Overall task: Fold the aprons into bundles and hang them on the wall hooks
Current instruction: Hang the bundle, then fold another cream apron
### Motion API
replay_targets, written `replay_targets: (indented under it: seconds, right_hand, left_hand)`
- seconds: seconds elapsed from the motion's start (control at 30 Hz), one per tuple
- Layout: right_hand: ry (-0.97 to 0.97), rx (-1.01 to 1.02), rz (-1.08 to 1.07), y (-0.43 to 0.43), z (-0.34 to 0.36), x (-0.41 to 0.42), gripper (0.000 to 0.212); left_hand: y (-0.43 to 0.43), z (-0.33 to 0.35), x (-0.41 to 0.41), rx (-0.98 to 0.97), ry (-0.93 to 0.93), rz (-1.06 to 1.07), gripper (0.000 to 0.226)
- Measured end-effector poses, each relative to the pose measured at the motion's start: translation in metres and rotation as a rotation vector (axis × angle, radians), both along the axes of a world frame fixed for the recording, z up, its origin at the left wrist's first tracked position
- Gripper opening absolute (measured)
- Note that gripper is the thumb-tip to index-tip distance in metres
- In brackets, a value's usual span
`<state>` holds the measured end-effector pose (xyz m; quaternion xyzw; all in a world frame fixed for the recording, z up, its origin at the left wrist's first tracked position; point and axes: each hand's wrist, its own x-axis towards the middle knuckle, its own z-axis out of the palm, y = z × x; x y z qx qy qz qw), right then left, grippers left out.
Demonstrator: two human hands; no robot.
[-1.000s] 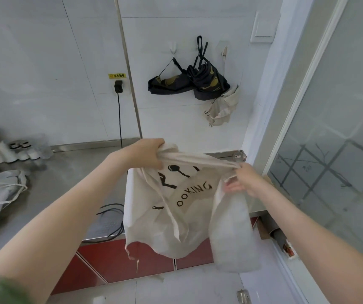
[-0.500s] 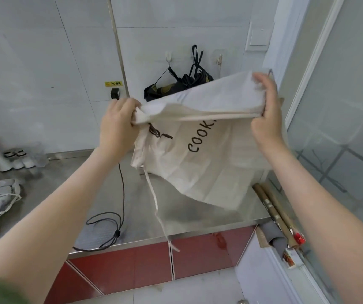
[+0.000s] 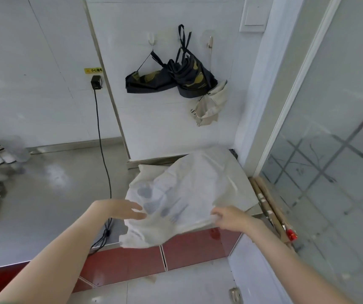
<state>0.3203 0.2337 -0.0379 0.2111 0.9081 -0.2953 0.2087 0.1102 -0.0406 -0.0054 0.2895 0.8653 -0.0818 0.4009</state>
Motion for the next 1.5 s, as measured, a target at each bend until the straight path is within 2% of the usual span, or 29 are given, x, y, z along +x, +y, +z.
replay_targets:
  seconds: [0.07,0.13,0.37,0.47,0.63,0.73,0.8,0.87,0.93,0.97,1.07,1.13,1.2,1.27,1.3,1.4,1.5]
  right_hand:
    - [-0.121,-0.093,0.001,-0.001,-0.010,-0.001,0.062]
    - [-0.186,-0.144,0.007,0.005,-0.018,-0.008,0.071]
    - [-0.022,-0.041,0.089,0.036,-0.042,-0.074,0.075]
    - [0.031,0.085,0.140,0.039,-0.057,-0.105,0.075]
    - [0.156,0.348,0.182,0.055,-0.074,-0.180,0.080]
    - [0.139,0.419,0.244,0.065,-0.076,-0.225,0.084]
    - [0.064,0.447,0.324,0.068,-0.084,-0.252,0.074]
    - [-0.022,0.467,0.363,0.065,-0.090,-0.264,0.052]
    - [-0.095,0.430,0.326,0.060,-0.087,-0.264,0.044]
    - [-0.124,0.408,0.307,0.059,-0.084,-0.264,0.041]
    - [-0.163,0.400,0.276,0.061,-0.082,-0.270,0.029]
    - [-0.181,0.350,0.211,0.067,-0.089,-0.277,0.040]
    - [-0.206,0.248,0.149,0.076,-0.096,-0.281,0.065]
    - [-0.192,0.226,0.185,0.084,-0.101,-0.282,0.079]
    - [-0.177,0.267,0.239,0.087,-0.103,-0.282,0.074]
    - [-0.163,0.403,0.369,0.091,-0.114,-0.280,0.039]
    - [-0.053,0.375,0.280,0.092,-0.113,-0.285,0.022]
  left_hand:
    - [0.013,-0.004,0.001,0.015,0.032,0.006,0.065]
    - [0.026,-0.007,-0.005,0.029,0.062,0.017,0.059]
    - [0.051,-0.041,-0.040,0.142,0.109,0.162,0.045]
    - [0.061,-0.063,-0.065,0.191,0.090,0.236,0.046]
    - [0.084,-0.103,-0.128,0.322,0.183,0.427,0.058]
    - [0.094,-0.124,-0.159,0.367,0.111,0.572,0.074]
    - [0.100,-0.135,-0.176,0.396,0.012,0.706,0.078]
    - [0.103,-0.146,-0.187,0.428,-0.110,0.781,0.058]
    - [0.104,-0.150,-0.188,0.455,-0.228,0.774,0.033]
    - [0.105,-0.150,-0.188,0.462,-0.275,0.759,0.029]
    - [0.109,-0.144,-0.187,0.537,-0.394,0.804,0.041]
    - [0.113,-0.134,-0.185,0.609,-0.471,0.828,0.045]
    - [0.114,-0.123,-0.181,0.657,-0.515,0.813,0.048]
    - [0.117,-0.111,-0.179,0.692,-0.520,0.793,0.047]
    - [0.118,-0.105,-0.178,0.714,-0.522,0.778,0.045]
    - [0.116,-0.093,-0.176,0.719,-0.503,0.726,0.045]
    - [0.107,-0.090,-0.186,0.666,-0.377,0.704,0.044]
